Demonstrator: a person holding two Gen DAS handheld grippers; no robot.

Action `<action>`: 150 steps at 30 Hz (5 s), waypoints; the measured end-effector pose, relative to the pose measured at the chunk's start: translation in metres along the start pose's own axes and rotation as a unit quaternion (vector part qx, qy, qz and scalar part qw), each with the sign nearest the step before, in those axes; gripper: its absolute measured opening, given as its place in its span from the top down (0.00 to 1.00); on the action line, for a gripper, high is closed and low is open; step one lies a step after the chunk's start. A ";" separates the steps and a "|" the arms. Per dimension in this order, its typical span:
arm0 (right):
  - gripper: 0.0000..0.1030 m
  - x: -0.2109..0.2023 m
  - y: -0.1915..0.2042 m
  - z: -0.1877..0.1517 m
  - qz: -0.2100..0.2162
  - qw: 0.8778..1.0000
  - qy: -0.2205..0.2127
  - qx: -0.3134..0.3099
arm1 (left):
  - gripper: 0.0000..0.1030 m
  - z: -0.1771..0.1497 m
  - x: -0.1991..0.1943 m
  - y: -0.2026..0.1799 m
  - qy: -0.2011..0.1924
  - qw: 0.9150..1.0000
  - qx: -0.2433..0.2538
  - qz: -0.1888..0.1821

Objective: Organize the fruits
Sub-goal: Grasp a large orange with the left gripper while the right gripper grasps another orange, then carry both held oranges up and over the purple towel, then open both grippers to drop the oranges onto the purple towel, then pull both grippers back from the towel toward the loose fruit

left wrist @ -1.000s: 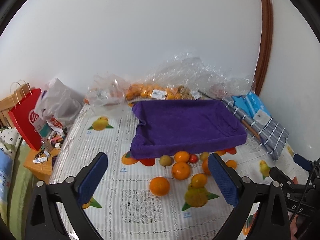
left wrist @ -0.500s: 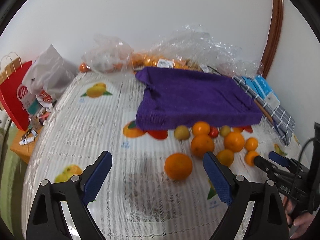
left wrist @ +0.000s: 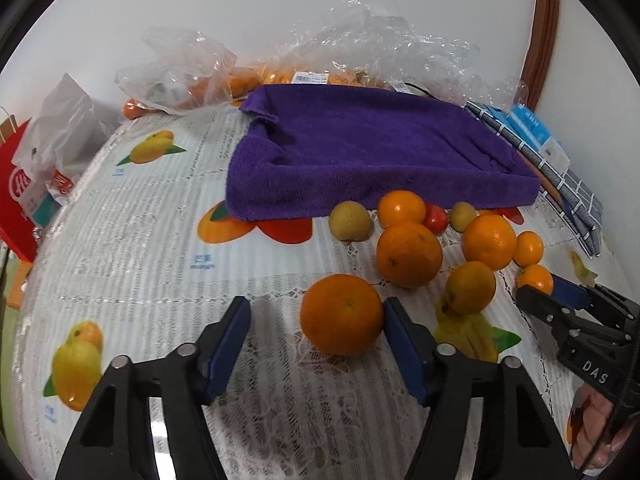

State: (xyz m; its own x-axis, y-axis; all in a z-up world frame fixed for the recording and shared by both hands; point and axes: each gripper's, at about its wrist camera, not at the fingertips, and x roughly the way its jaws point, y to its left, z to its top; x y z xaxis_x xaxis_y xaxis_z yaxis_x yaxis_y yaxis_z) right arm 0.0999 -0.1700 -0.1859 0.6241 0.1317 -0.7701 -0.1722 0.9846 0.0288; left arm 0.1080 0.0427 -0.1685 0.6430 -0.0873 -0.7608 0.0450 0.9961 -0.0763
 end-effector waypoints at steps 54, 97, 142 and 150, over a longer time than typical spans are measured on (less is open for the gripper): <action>0.68 -0.023 -0.018 0.121 0.004 0.992 -0.126 -0.004 | 0.63 0.132 0.013 0.014 -0.128 0.982 -0.126 -0.066; 0.68 0.085 -0.045 0.129 0.027 0.999 -0.034 0.015 | 0.63 0.121 0.081 -0.011 -0.064 0.997 -0.040 -0.028; 0.42 0.003 -0.023 0.080 -0.021 0.997 -0.069 0.038 | 0.55 0.104 0.021 -0.013 -0.149 0.987 -0.022 -0.053; 0.42 0.004 -0.017 0.048 -0.004 0.998 -0.030 0.063 | 0.55 0.070 -0.015 0.007 -0.128 0.991 0.010 -0.028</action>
State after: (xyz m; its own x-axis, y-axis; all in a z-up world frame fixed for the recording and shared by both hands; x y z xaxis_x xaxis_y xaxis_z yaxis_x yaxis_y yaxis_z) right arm 0.1420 -0.1806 -0.1593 0.6694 0.1273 -0.7319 -0.0726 0.9917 0.1061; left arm 0.1520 0.0523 -0.1126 0.8123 -0.1376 -0.5667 0.0993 0.9902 -0.0980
